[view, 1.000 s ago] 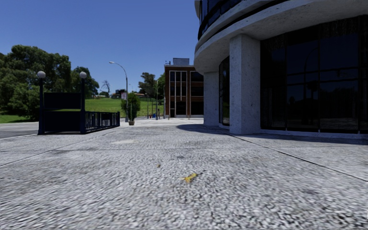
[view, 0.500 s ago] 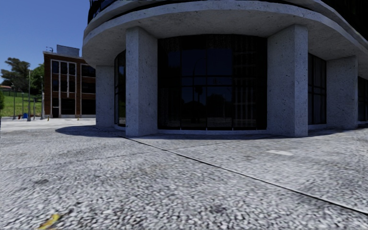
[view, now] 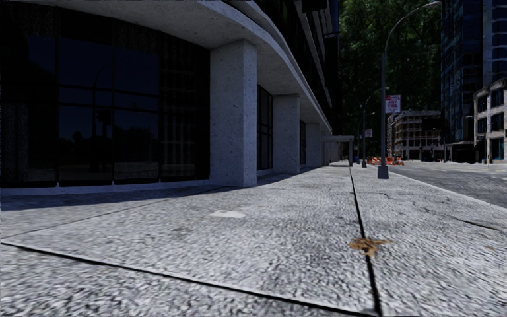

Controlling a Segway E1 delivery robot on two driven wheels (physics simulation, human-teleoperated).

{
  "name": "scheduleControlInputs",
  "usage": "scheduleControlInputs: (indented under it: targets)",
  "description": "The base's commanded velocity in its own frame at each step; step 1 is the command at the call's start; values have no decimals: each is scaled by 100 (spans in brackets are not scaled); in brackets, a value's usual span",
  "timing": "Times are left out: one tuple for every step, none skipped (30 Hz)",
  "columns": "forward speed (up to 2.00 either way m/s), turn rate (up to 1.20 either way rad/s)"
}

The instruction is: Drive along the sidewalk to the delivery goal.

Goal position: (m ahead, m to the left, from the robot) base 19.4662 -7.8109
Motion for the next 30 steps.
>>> scheduleControlInputs:
  targets:
    - [154, -117]
    - [154, -66]
    - [154, -53]
    - [154, 0]
    - [154, 0]
    - [154, 0]
    - [154, 0]
    - [154, 0]
    - [154, 0]
    - [154, 0]
    - [154, 0]
    - [154, 0]
    - [154, 0]
    - [154, 0]
    - [154, 0]
    - [154, 0]
    - [154, 0]
    - [154, 0]
    - [154, 0]
    - [154, 0]
    - [154, 0]
    - [154, 0]
    - [154, 0]
    - [154, 16]
    - [154, 45]
    - [154, 90]
    - [154, 120]
    - [154, 120]
    - [154, 118]
    - [154, 66]
